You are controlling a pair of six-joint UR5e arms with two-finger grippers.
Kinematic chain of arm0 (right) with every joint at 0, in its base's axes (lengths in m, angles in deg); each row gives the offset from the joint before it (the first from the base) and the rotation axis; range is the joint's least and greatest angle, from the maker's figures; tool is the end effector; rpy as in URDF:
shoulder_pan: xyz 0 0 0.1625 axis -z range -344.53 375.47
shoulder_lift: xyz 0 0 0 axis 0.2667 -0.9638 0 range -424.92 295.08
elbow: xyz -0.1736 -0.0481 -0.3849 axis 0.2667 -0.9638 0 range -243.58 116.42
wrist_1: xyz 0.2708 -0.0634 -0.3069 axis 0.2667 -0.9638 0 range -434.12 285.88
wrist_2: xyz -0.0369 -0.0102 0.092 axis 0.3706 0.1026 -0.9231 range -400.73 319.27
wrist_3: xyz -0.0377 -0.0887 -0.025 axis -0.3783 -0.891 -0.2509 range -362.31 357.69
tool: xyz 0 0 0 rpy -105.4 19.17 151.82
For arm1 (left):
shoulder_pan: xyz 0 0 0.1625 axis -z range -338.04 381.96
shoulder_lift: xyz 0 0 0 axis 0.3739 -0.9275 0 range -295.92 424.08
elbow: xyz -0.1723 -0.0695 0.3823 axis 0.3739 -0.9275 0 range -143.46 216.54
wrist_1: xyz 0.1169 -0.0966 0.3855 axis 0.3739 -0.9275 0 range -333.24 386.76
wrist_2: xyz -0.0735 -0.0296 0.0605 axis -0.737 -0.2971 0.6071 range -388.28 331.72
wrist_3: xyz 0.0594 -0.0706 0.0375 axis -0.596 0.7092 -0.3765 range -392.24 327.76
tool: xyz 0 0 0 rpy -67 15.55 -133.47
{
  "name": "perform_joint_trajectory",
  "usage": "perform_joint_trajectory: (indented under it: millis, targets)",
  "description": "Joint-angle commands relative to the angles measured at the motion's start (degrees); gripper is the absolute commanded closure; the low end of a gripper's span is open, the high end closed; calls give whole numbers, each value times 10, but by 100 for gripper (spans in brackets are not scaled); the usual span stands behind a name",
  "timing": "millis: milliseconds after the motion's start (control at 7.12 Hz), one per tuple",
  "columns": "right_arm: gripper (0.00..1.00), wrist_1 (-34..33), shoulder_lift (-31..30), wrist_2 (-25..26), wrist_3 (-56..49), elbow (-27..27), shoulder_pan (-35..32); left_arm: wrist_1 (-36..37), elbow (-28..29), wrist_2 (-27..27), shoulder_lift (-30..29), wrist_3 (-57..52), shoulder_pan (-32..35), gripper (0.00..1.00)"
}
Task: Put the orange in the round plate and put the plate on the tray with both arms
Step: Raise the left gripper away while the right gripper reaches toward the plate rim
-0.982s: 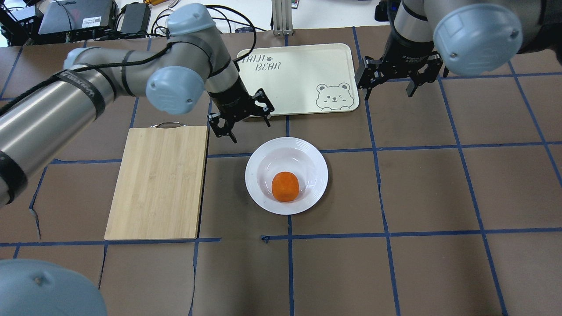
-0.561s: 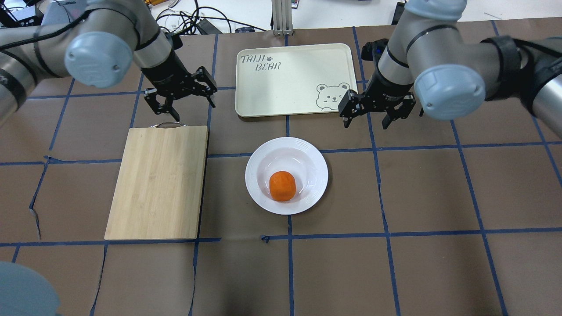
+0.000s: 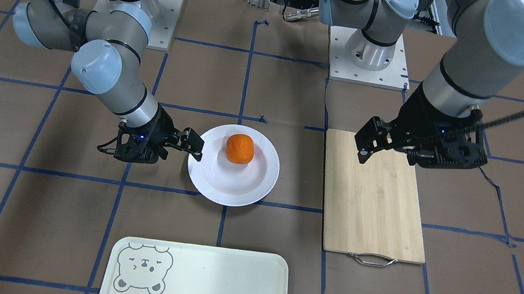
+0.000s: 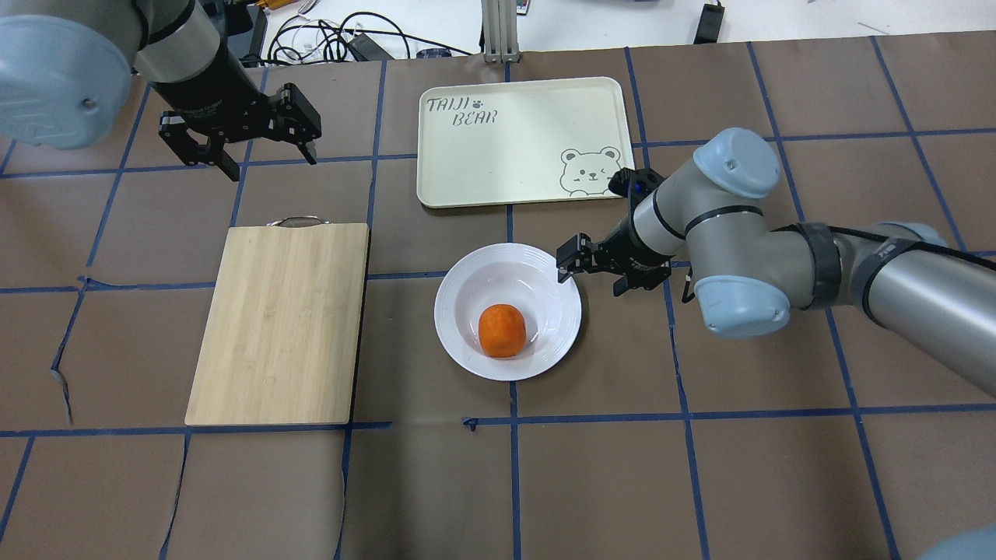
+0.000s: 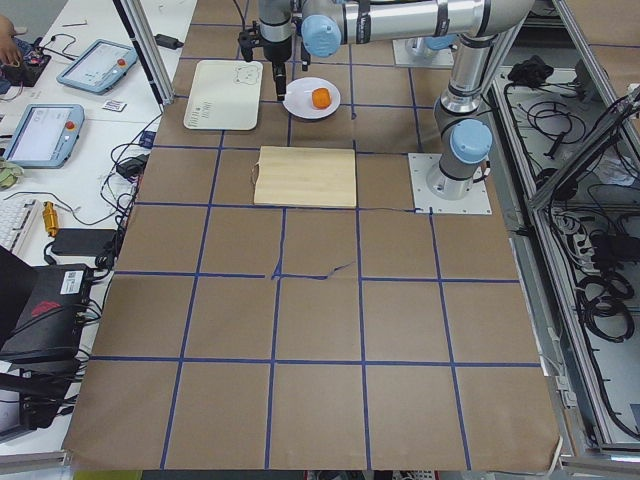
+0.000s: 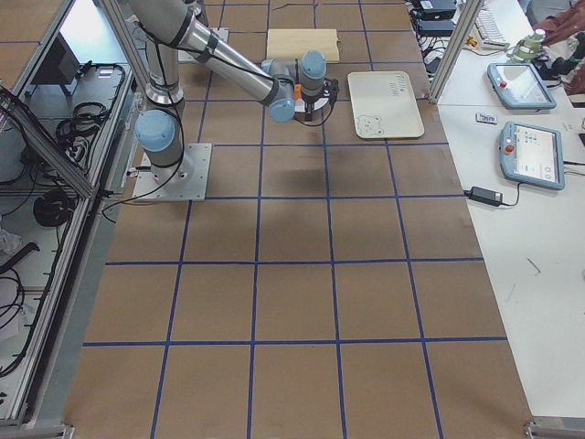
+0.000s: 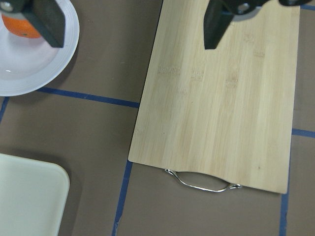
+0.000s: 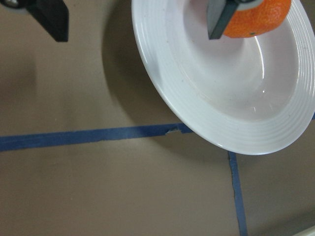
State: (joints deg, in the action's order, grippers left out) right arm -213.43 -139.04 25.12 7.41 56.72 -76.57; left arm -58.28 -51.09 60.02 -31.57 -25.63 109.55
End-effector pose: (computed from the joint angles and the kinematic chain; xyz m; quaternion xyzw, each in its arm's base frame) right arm 0.1915 -0.4858 0.2031 0.0598 0.9757 -0.0052 0.2108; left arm -0.1136 -0.5412 0.4665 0.0784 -0.9967 0.0141 0.0154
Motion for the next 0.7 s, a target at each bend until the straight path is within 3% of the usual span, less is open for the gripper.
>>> perform_joint_trajectory:
  millis: [0,421,561]
  targets:
    - [0,-59,9,-9,45,37,-2,5,-6,-1,45,-3,19,0]
    - [2,-80,34,-29,70,37,-3,6,-16,14,75,-23,19,0]
    - [4,-83,35,-28,79,37,-11,13,-25,55,48,-18,21,0]
